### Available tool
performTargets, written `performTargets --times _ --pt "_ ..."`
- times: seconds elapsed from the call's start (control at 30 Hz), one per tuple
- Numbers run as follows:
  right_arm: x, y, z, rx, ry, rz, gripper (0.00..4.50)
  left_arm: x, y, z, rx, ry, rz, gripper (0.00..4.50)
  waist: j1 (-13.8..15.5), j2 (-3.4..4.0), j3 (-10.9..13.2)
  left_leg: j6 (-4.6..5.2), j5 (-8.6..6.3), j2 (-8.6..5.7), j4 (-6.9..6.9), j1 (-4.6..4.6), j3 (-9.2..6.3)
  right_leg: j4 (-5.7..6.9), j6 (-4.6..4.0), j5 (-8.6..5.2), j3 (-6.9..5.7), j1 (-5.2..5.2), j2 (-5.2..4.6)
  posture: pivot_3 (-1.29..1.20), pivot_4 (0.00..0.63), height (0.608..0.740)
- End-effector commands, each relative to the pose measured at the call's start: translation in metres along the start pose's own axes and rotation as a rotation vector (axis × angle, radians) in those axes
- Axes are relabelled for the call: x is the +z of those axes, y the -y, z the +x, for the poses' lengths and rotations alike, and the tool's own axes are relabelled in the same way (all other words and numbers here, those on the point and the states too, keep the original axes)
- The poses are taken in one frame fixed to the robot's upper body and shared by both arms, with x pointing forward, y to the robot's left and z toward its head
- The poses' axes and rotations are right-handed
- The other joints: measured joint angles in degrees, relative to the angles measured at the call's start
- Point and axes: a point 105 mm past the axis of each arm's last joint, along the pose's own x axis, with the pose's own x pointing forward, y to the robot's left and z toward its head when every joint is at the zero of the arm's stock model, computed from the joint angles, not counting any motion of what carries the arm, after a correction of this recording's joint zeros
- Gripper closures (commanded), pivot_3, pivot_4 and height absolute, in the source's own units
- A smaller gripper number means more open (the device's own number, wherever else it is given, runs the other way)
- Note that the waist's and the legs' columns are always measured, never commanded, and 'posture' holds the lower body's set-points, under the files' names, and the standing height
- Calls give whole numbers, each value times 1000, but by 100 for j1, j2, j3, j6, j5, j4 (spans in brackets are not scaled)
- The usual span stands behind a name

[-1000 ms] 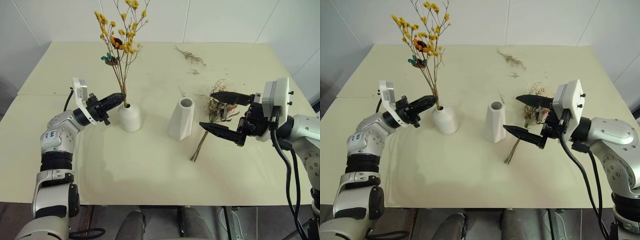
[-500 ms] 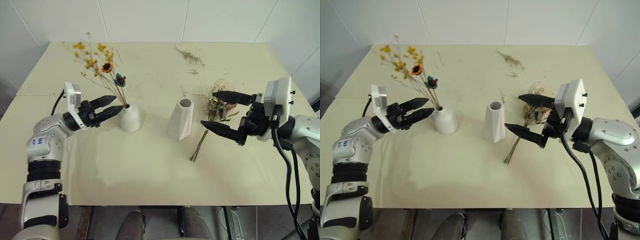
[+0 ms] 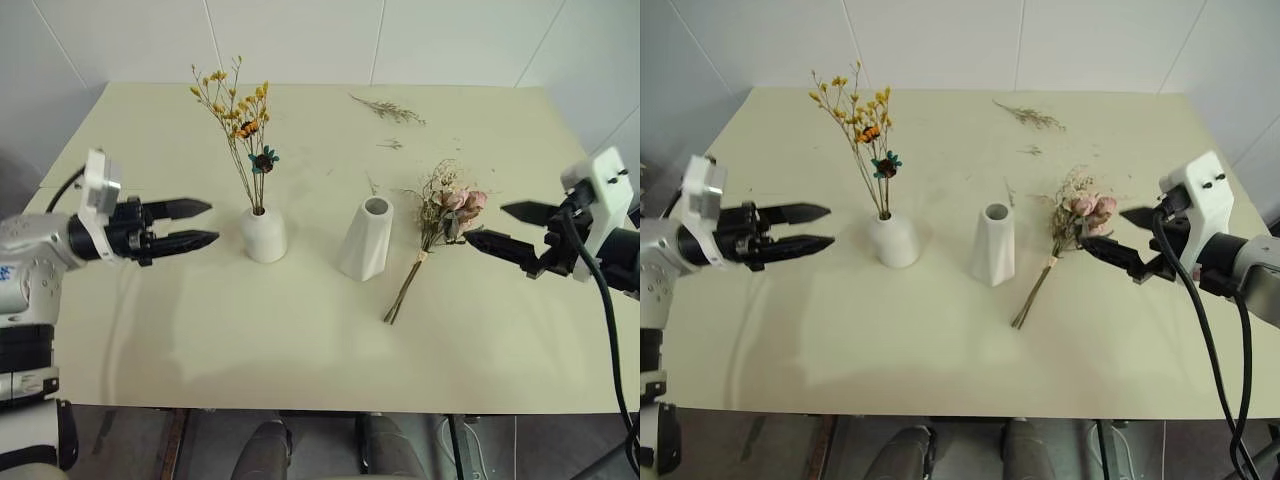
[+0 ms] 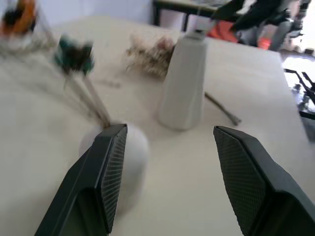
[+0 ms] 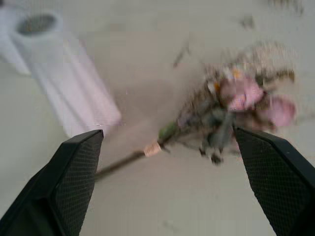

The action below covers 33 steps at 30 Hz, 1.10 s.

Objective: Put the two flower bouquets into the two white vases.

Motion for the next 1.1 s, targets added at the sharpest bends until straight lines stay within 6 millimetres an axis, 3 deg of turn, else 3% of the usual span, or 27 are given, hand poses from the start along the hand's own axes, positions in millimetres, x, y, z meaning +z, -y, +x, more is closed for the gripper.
performTargets --times 0.03,0.13,0.23,0.5,0.77,0.93,1.1 --pt "-7 6 -1 -59 -115 72 0 27 7 12 -76 33 76 1515 -22 0 0 2 2 -2 -2 0 2 -1 0 2 -1 0 0 0 150 740" --pt "-9 7 0 -67 -164 102 0 32 7 19 -94 40 98 1515 -101 2 0 2 3 2 -16 6 12 0 0 2 7 -5 6 0 150 740" --pt "-3 8 19 -47 -192 176 0 33 5 25 -120 60 117 1515 -178 1 1 1 3 4 -19 2 18 -3 0 2 6 -8 7 0 150 740" --pt "-1 -3 42 4 -298 252 0 13 10 25 -116 51 84 1515 -177 2 2 -17 15 9 -24 -11 21 -5 2 3 25 -34 4 0 150 740" --pt "-10 -11 64 -33 -345 305 0 8 14 26 -105 56 82 1515 -165 2 2 -25 20 14 11 -86 18 14 7 6 24 -99 -1 0 150 740" --pt "-1 -33 88 -19 -325 321 0 8 16 23 -82 55 82 1515 -221 2 1 -26 20 13 13 -86 19 18 8 6 24 -99 2 0 150 740" --pt "-3 -41 97 -41 -340 342 0 7 18 21 -62 55 81 1515 -243 2 1 -28 23 16 13 -87 16 19 8 7 21 -99 2 0 150 740"
